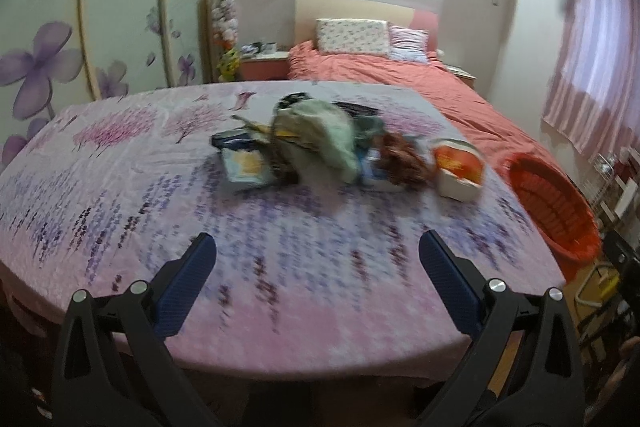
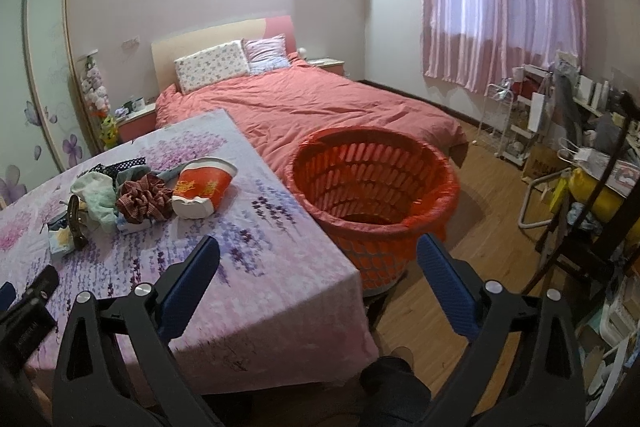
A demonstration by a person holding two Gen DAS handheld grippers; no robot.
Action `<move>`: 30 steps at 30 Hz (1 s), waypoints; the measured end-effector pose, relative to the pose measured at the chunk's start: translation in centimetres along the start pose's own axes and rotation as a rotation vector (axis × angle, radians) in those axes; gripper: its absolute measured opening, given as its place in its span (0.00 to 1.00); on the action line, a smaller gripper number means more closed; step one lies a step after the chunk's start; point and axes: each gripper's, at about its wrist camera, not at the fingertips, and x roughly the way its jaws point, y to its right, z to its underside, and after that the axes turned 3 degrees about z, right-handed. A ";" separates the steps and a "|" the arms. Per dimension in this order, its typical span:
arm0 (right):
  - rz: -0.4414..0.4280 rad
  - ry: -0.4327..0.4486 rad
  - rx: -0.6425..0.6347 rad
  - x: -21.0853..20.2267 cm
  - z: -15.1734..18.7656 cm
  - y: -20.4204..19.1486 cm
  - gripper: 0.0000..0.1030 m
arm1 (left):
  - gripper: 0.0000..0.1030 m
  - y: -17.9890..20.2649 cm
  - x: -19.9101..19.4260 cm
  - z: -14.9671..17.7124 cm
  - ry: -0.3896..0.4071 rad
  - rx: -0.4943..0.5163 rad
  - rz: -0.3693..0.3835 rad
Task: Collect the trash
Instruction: 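Grasp the blue snack bag with the left tool while the right tool grasps the red paper cup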
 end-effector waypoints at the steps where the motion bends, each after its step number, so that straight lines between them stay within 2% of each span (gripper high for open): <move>1: -0.010 -0.008 -0.001 0.4 -0.2 -0.3 0.93 | 0.96 -0.8 0.6 -0.4 -0.005 -0.013 -0.011; 5: -0.074 -0.035 -0.008 3.0 -1.8 -2.7 0.93 | 0.96 -3.6 3.0 -2.3 -0.019 -0.044 -0.051; 11: -0.128 -0.080 -0.049 7.5 -3.5 -7.4 0.93 | 0.96 -7.4 7.2 -5.0 -0.063 -0.099 -0.067; 17: -0.121 -0.173 -0.073 11.9 -3.8 -10.1 0.93 | 0.93 -9.0 11.2 -6.1 -0.129 -0.103 -0.088; 23: -0.133 -0.252 -0.079 12.8 -3.3 -10.6 0.93 | 0.88 -9.5 14.6 -6.1 -0.198 -0.106 -0.103; 27: -0.122 -0.260 -0.110 13.0 -3.2 -11.5 0.93 | 0.84 -9.8 16.0 -6.2 -0.224 -0.113 -0.104; 30: -0.114 -0.289 -0.124 13.7 -3.2 -11.5 0.85 | 0.83 -10.2 16.9 -6.4 -0.234 -0.124 -0.104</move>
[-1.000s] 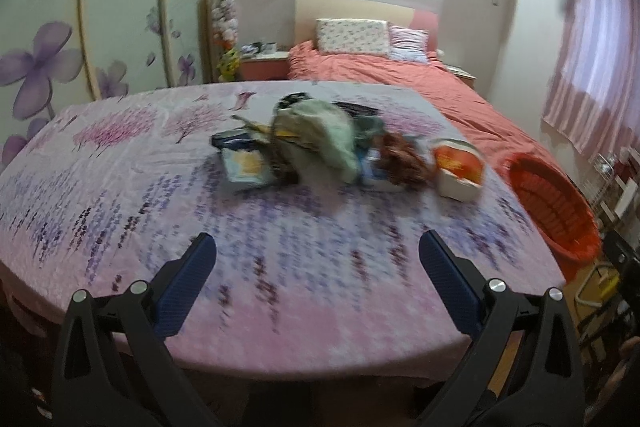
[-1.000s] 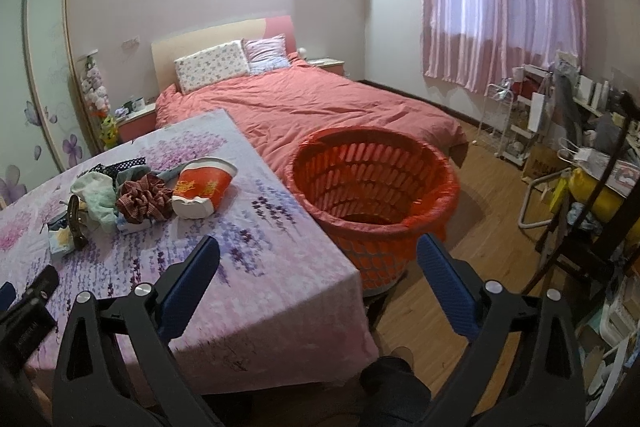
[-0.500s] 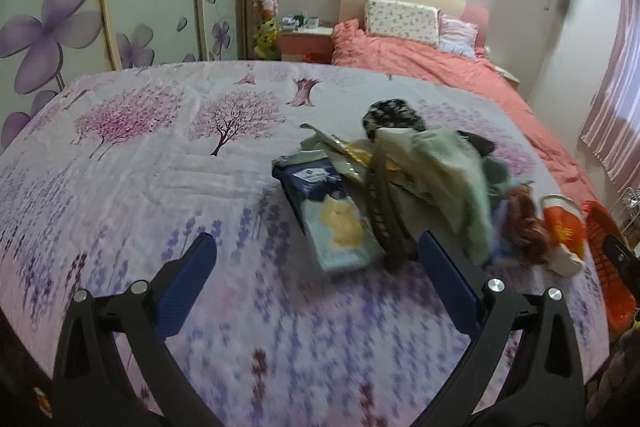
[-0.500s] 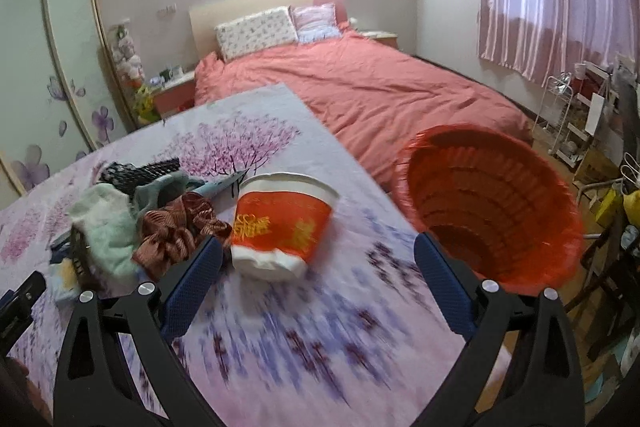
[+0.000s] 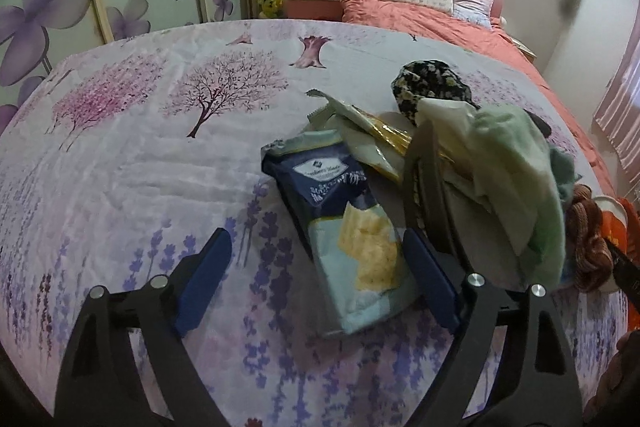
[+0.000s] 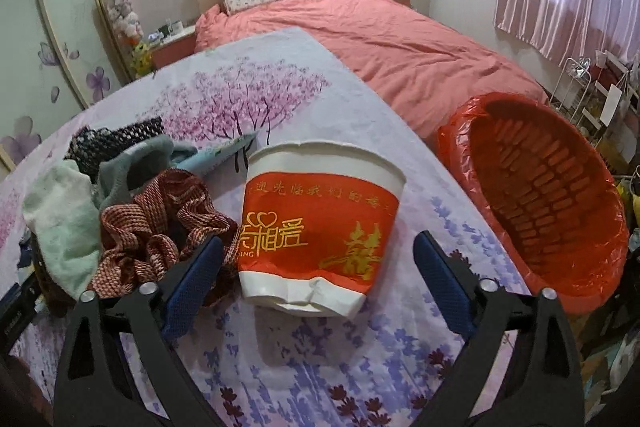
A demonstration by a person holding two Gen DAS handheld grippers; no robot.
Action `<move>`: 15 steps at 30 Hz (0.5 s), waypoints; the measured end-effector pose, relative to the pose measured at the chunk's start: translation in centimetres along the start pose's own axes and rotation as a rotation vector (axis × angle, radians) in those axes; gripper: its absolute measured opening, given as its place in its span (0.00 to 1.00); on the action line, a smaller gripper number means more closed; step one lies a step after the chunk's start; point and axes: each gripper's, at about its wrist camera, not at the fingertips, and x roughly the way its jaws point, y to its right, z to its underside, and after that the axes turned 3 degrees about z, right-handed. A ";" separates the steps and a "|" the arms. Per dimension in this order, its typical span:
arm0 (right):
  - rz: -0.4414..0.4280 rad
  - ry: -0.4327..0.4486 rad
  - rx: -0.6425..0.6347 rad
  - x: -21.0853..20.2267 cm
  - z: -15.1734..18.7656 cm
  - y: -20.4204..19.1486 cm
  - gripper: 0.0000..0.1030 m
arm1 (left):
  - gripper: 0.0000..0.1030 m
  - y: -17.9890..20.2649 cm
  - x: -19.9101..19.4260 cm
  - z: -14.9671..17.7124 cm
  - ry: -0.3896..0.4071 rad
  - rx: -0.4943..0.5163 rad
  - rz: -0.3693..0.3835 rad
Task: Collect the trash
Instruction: 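Grasp the blue snack bag with the left tool while the right tool grasps the red paper cup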
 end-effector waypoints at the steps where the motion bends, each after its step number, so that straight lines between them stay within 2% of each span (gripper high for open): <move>1: 0.000 -0.006 0.005 0.0 0.0 0.2 0.82 | 0.82 -0.1 0.2 -0.2 -0.004 -0.001 -0.001; 6: 0.004 -0.005 0.033 0.4 -0.3 1.3 0.79 | 0.81 -1.3 0.4 -0.7 0.005 0.010 -0.025; 11: 0.003 -0.024 0.006 1.0 -0.4 0.5 0.79 | 0.81 -2.0 0.6 -0.7 -0.014 -0.005 0.011; 14: 0.010 -0.039 -0.007 1.3 -0.4 0.2 0.69 | 0.80 -1.5 0.9 -0.5 -0.023 0.001 0.017; 15: 0.008 -0.042 -0.003 1.4 -0.4 0.2 0.69 | 0.79 -1.2 0.9 -0.4 -0.017 0.008 0.009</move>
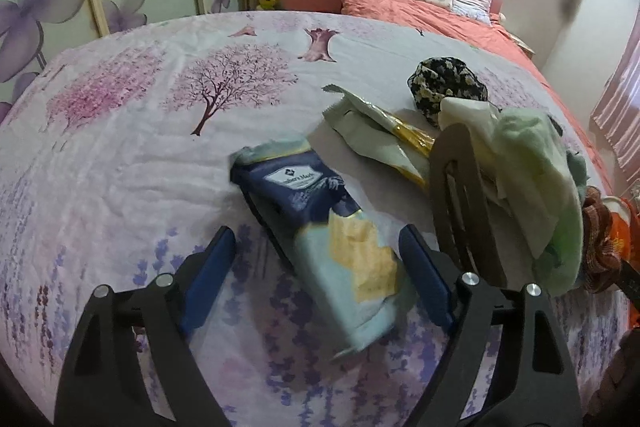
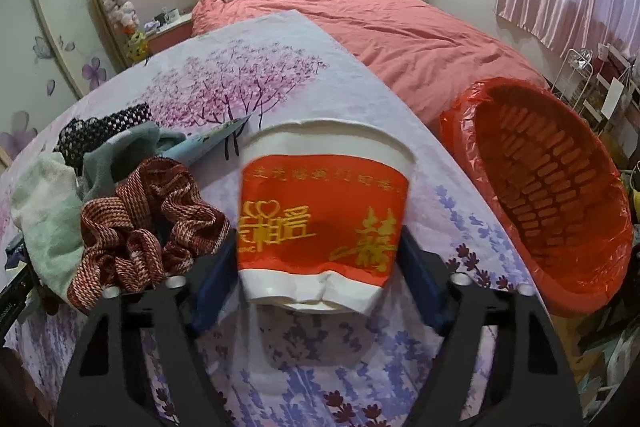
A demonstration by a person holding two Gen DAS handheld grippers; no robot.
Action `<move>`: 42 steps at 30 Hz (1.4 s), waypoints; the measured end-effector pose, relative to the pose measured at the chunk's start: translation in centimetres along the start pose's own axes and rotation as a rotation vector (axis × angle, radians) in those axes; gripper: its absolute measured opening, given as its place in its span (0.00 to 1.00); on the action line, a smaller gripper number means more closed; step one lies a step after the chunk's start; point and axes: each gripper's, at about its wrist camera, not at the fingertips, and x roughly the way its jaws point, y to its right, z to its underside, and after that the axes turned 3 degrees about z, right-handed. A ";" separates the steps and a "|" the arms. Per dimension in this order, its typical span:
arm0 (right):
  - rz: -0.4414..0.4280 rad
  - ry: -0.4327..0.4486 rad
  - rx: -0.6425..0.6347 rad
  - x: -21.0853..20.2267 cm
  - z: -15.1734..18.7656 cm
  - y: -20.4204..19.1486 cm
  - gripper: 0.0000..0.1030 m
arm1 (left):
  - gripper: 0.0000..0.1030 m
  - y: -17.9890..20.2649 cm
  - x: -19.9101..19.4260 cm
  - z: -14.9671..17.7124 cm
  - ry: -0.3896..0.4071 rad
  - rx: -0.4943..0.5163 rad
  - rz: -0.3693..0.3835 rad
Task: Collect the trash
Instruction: 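Grasp the blue snack bag with the left tool while the right tool grasps the red paper cup, then carry both items over the orange basket and open both tools to drop them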
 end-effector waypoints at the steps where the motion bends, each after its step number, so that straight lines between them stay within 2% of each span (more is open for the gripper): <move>1: -0.001 0.000 0.001 0.0 0.0 0.1 0.69 | 0.77 0.3 0.0 0.1 0.002 0.007 -0.002; 2: -0.001 0.001 0.001 0.0 0.0 0.1 0.69 | 0.75 0.5 0.0 0.1 0.004 0.011 -0.004; 4: -0.003 0.005 0.004 -0.1 0.0 0.3 0.68 | 0.62 0.6 -0.1 0.0 0.011 0.010 0.005; 7: -0.011 0.019 0.004 -0.5 0.1 0.5 0.68 | 0.49 0.3 -0.2 -0.2 0.014 0.002 0.011; 13: -0.028 0.036 0.001 -1.1 0.1 0.9 0.68 | 0.41 -1.2 -0.9 -0.1 0.020 -0.001 0.073; 21: -0.044 0.060 -0.003 -2.0 0.1 1.2 0.68 | 0.40 -1.6 -3.3 0.1 0.074 0.048 0.099; 27: -0.064 0.093 -0.003 -3.3 0.3 1.9 0.68 | 0.40 0.1 -5.7 -0.2 0.120 0.078 0.134; 33: -0.095 0.143 -0.005 -5.1 0.7 3.3 0.68 | 0.40 3.2 -8.8 0.0 0.165 0.123 0.196; 42: -0.102 0.243 0.018 -8.4 1.1 6.6 0.68 | 0.40 9.8 -12.1 0.7 0.203 0.216 0.337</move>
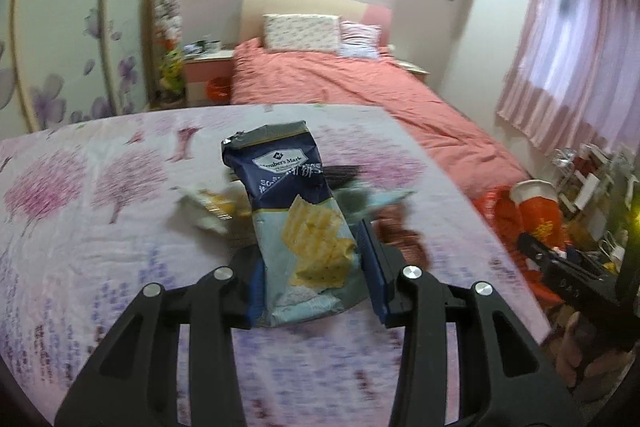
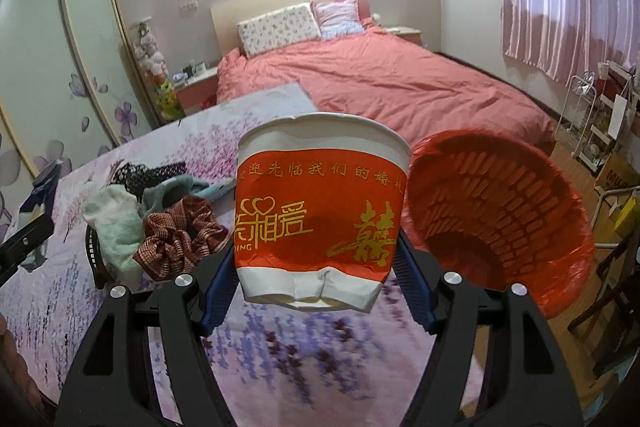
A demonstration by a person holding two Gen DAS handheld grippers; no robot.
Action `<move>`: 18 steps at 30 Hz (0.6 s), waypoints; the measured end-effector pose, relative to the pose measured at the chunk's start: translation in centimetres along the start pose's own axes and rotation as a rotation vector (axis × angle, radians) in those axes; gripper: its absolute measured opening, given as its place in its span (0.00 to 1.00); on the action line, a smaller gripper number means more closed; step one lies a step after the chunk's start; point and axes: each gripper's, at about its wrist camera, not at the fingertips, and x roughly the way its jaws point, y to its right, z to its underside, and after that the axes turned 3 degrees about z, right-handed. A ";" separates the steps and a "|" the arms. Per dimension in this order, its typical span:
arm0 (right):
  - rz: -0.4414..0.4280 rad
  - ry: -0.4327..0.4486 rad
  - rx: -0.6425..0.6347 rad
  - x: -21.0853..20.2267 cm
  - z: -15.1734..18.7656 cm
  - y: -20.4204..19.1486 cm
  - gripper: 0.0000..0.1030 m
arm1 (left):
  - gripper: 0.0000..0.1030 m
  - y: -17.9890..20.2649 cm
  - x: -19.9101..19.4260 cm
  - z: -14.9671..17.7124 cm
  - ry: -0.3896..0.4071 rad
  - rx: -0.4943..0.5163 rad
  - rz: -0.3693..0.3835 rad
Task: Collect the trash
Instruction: 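Carry both items over the orange basket and open both tools to drop them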
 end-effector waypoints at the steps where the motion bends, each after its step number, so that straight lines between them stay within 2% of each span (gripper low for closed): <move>1: 0.003 0.009 0.001 -0.3 0.0 0.3 0.68 | 0.40 1.0 0.0 -0.1 0.002 0.009 0.023; 8: 0.037 0.054 0.032 -1.5 -0.6 3.1 0.68 | 0.40 7.2 1.0 -0.5 0.000 0.074 0.153; 18: 0.130 0.076 0.119 0.0 -1.4 8.4 0.68 | 0.40 16.2 4.3 -0.1 -0.043 0.169 0.314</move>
